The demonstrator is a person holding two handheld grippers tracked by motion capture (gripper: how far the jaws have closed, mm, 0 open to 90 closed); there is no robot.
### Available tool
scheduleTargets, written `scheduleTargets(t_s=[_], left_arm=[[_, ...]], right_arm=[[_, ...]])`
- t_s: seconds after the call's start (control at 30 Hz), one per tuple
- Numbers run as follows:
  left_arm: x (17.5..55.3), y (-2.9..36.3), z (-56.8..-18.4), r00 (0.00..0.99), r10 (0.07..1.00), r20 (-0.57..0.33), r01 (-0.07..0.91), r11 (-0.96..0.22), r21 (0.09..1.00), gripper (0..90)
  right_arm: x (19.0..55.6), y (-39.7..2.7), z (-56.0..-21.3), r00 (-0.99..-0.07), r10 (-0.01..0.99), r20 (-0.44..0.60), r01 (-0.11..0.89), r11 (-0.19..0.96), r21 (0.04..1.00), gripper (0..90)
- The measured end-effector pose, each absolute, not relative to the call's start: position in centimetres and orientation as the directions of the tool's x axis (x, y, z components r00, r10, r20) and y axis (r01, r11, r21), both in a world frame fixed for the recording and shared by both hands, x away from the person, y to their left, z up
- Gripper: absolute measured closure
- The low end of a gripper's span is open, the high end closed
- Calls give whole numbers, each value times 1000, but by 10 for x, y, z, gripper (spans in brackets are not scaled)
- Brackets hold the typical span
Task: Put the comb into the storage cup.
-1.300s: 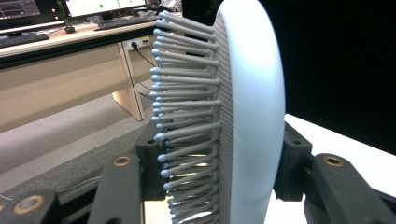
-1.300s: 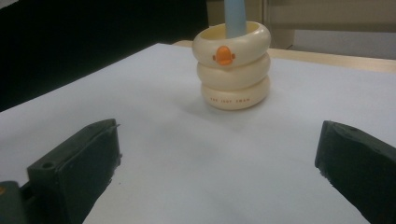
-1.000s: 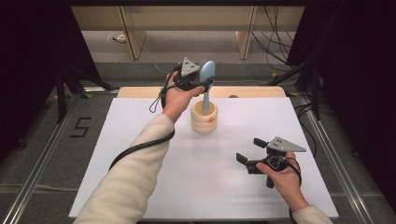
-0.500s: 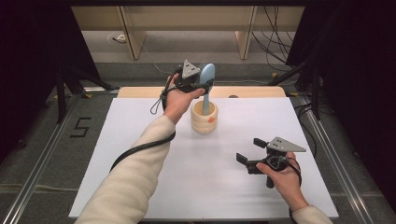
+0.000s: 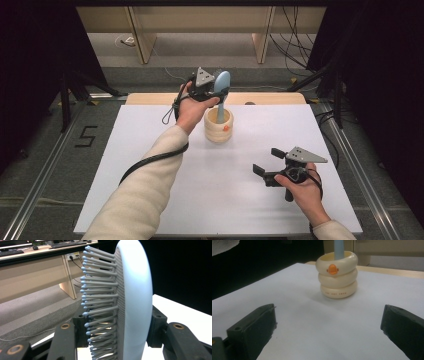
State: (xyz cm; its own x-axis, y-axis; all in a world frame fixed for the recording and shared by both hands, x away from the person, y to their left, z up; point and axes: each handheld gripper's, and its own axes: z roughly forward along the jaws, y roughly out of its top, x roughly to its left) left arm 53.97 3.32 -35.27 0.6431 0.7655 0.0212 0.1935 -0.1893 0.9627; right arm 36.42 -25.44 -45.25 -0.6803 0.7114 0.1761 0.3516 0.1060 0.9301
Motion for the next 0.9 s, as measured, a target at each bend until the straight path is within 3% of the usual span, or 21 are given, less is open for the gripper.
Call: scheduleTargets(t_s=[0.9], left_arm=[[540, 30, -366, 639, 769, -9, 217, -169, 961, 483]], right_arm=[[364, -254, -453, -683, 709, 175, 351, 110, 930, 13]])
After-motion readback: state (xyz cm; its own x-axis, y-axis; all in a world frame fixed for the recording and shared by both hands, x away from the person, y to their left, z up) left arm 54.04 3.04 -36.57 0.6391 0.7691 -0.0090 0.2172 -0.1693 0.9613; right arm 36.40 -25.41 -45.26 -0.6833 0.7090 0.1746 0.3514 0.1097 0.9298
